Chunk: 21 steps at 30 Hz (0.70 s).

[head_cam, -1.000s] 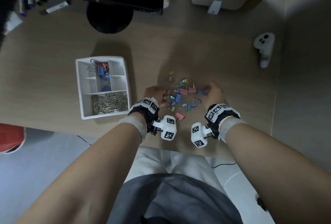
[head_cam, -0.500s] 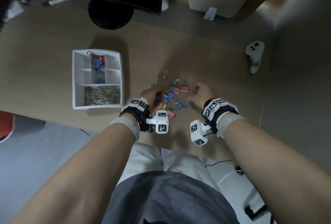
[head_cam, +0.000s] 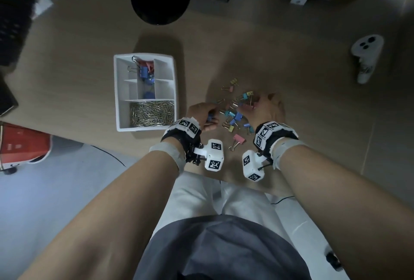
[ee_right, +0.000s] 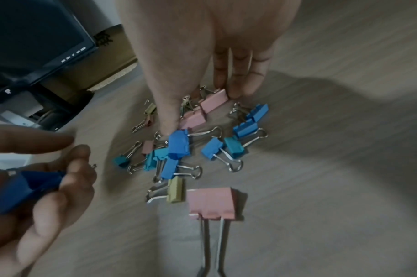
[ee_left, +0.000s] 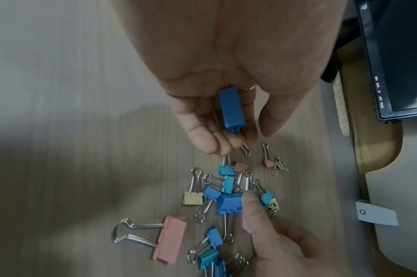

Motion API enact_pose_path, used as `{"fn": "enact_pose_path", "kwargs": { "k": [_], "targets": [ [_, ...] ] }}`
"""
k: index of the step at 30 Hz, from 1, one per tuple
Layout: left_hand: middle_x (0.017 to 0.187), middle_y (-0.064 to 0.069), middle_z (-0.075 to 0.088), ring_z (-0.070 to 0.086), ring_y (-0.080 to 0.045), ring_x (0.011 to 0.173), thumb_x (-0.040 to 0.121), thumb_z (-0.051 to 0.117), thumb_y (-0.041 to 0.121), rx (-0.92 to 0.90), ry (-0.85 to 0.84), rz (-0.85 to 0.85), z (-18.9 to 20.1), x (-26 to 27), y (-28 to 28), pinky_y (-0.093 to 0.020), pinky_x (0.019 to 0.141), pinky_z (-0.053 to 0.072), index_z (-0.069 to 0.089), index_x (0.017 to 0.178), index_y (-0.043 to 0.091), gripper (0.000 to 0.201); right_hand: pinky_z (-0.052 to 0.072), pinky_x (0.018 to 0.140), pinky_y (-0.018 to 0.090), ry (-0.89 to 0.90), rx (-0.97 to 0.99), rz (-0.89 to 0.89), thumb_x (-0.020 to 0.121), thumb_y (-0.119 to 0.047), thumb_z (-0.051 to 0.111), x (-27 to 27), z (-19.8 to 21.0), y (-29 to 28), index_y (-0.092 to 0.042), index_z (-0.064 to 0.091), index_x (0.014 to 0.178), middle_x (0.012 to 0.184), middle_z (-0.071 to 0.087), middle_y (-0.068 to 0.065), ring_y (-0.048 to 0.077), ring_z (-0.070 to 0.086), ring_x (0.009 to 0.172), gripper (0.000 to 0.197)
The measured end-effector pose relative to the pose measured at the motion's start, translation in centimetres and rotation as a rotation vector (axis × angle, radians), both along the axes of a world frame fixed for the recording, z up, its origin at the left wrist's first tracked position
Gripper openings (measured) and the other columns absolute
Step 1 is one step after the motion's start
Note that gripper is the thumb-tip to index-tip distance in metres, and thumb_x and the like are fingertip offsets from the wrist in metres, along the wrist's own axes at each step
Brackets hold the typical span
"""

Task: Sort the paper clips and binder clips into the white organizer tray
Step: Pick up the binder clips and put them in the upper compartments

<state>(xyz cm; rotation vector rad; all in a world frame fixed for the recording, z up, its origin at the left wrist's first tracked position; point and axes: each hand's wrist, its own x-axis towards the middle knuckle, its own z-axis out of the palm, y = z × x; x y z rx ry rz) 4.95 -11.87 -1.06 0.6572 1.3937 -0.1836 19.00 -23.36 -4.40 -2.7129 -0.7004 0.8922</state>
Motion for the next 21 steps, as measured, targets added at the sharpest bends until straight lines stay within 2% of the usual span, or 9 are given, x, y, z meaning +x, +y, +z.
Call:
{"fn": "enact_pose_path", "kwargs": {
  "k": [3, 5, 7, 10, 12, 14, 15, 18, 21],
  "targets": [
    [0.067, -0.002, 0.053, 0.052, -0.013, 0.058, 0.093, 0.057, 0.021, 0.036, -0.020, 0.013, -0.4, -0.6, 0.4, -0.026, 0.064, 0.051, 0.058, 0.072, 0.014, 0.022, 0.055, 0.088, 0.044, 0.071, -0.003, -0.099, 0.059, -0.069, 0.054, -0.9, 0.2, 0.8, -0.038, 0.056, 0.108, 0.114, 0.049, 0.006, 0.033, 0.058, 0.105, 0.058],
    [0.068, -0.003, 0.056, 0.055, -0.014, 0.060, 0.091, 0.058, 0.020, 0.067, -0.021, 0.007, -0.4, -1.0, 0.6, -0.028, 0.067, 0.052, 0.060, 0.073, 0.014, 0.019, 0.058, 0.082, 0.040, 0.080, -0.026, -0.112, 0.058, -0.063, 0.059, -1.1, 0.5, 1.4, -0.035, 0.059, 0.104, 0.112, 0.048, 0.005, 0.033, 0.062, 0.096, 0.055],
    [0.069, -0.004, 0.057, 0.057, -0.014, 0.059, 0.091, 0.058, 0.018, 0.066, -0.027, 0.011, -0.4, -1.2, 1.0, -0.026, 0.060, 0.054, 0.060, 0.073, 0.012, 0.018, 0.054, 0.075, 0.031, 0.078, -0.032, -0.113, 0.067, -0.053, 0.070, -1.1, 0.8, 1.7, -0.029, 0.063, 0.107, 0.118, 0.048, 0.009, 0.029, 0.059, 0.086, 0.047],
    [0.070, -0.006, 0.059, 0.059, -0.015, 0.059, 0.092, 0.058, 0.019, 0.085, -0.023, 0.036, -0.4, -1.8, 1.5, -0.027, 0.054, 0.054, 0.059, 0.078, 0.011, 0.017, 0.038, 0.054, 0.019, 0.093, 0.048, -0.147, 0.079, -0.041, 0.074, -0.8, 0.5, 1.5, -0.021, 0.061, 0.111, 0.126, 0.048, 0.010, 0.010, 0.042, 0.062, 0.040],
    [0.070, -0.006, 0.059, 0.060, -0.013, 0.054, 0.094, 0.057, 0.021, 0.075, -0.032, 0.054, -0.5, -2.2, 1.7, -0.026, 0.052, 0.054, 0.059, 0.080, 0.012, 0.017, 0.034, 0.048, 0.017, 0.117, 0.106, -0.182, 0.081, -0.034, 0.076, -0.8, 0.8, 1.4, -0.016, 0.061, 0.114, 0.129, 0.045, 0.012, 0.002, 0.036, 0.059, 0.041],
    [0.070, -0.006, 0.058, 0.059, -0.011, 0.047, 0.094, 0.057, 0.021, 0.061, -0.043, 0.073, -0.4, -2.4, 1.6, -0.023, 0.048, 0.053, 0.059, 0.080, 0.012, 0.017, 0.028, 0.037, 0.006, 0.144, 0.136, -0.205, 0.081, -0.027, 0.076, -0.8, 1.8, 1.4, -0.013, 0.060, 0.116, 0.131, 0.043, 0.013, 0.002, 0.036, 0.060, 0.040],
    [0.069, -0.006, 0.057, 0.058, -0.011, 0.045, 0.093, 0.057, 0.020, 0.056, -0.048, 0.078, -0.3, -2.5, 1.6, -0.022, 0.046, 0.052, 0.058, 0.079, 0.011, 0.017, 0.030, 0.033, 0.005, 0.153, 0.151, -0.206, 0.082, -0.024, 0.076, -0.8, 2.3, 1.5, -0.012, 0.060, 0.117, 0.131, 0.042, 0.012, 0.003, 0.037, 0.060, 0.041],
    [0.065, -0.005, 0.051, 0.053, -0.014, 0.046, 0.095, 0.054, 0.018, 0.057, -0.085, 0.091, 0.0, -2.3, 1.2, -0.022, 0.046, 0.048, 0.052, 0.073, 0.011, 0.023, 0.029, 0.032, 0.002, 0.189, 0.188, -0.204, 0.080, -0.018, 0.078, -0.7, 3.0, 1.7, -0.013, 0.060, 0.119, 0.131, 0.041, 0.009, 0.009, 0.049, 0.070, 0.043],
    [0.067, -0.006, 0.052, 0.052, -0.016, 0.053, 0.093, 0.055, 0.018, 0.071, -0.116, 0.128, 0.0, -1.8, 0.6, -0.026, 0.053, 0.049, 0.053, 0.071, 0.009, 0.023, 0.034, 0.050, -0.001, 0.209, 0.272, -0.215, 0.070, -0.023, 0.083, -0.3, 3.2, 2.4, -0.022, 0.064, 0.105, 0.123, 0.055, 0.006, 0.001, 0.053, 0.073, 0.039]
  ]
}}
